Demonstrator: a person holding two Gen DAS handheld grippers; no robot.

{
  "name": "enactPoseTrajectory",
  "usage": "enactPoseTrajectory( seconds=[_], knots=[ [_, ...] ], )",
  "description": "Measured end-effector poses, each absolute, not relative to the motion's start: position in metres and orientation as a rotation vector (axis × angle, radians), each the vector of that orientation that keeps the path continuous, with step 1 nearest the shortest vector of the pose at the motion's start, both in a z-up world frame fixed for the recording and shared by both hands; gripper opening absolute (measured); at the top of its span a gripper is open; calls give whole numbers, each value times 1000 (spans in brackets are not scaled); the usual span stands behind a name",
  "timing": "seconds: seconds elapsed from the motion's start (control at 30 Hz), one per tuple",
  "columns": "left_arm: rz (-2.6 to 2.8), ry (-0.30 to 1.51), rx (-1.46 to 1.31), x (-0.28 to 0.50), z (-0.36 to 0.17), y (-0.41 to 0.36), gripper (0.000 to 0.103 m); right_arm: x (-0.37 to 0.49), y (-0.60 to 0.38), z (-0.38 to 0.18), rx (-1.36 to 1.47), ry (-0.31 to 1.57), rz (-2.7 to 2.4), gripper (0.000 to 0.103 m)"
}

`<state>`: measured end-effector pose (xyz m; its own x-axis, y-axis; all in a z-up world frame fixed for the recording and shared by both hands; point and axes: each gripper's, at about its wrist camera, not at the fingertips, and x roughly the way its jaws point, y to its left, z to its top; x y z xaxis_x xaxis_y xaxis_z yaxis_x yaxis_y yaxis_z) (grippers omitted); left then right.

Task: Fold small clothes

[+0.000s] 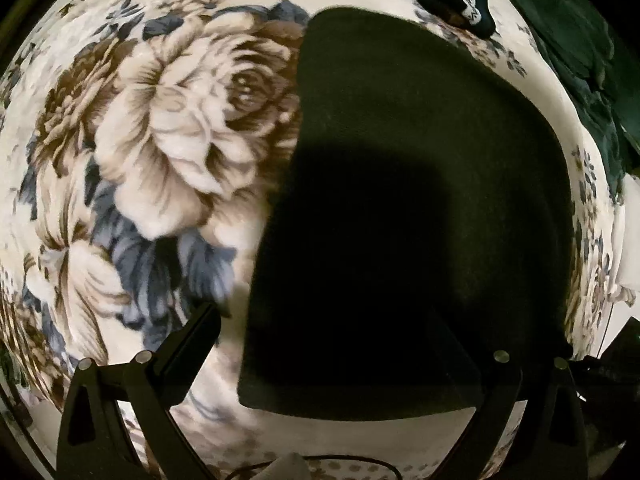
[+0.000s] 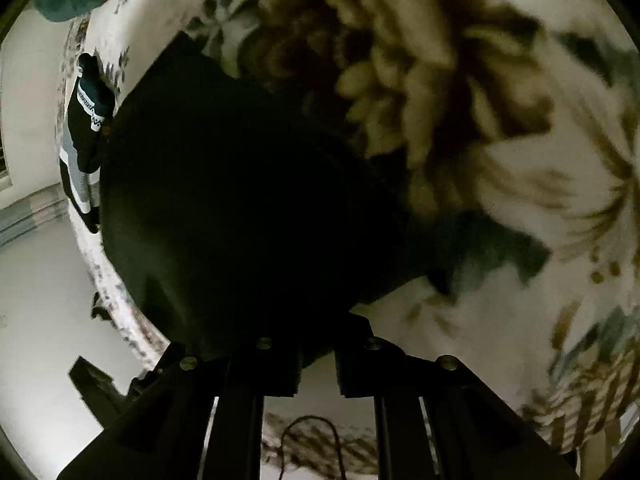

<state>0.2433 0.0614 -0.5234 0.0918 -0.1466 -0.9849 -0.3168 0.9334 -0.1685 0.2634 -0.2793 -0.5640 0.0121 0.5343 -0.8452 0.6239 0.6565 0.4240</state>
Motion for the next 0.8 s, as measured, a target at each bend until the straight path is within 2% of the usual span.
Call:
enactPoseTrajectory(
  seconds=[0.07,0.1,0.2,0.23,0.4,0.57,0.6,0.67,0.8],
  knots=[
    [129,1477,-385,244,-521,68,103,269,-284,-560,979,1665,-44,27],
    [125,1470,-393,244,-520,73,103,272,-291,-554,973,1661,-22,39],
    [110,1428,-442,247,-517,94,103,284,-305,-539,951,1639,71,45],
    [93,1414,-468,249,-518,101,103,291,-306,-538,931,1648,113,51],
    [6,1391,-563,274,-530,130,103,324,-278,-533,707,1757,303,55],
    [-38,1406,-544,292,-539,131,103,295,-295,-510,722,1844,301,58],
    [-44,1405,-539,291,-538,130,103,295,-303,-507,738,1828,268,58],
    [-56,1399,-529,296,-538,128,103,306,-323,-500,753,1753,199,65],
    [-59,1385,-515,310,-543,128,103,390,-323,-513,696,1572,211,66]
  ],
)
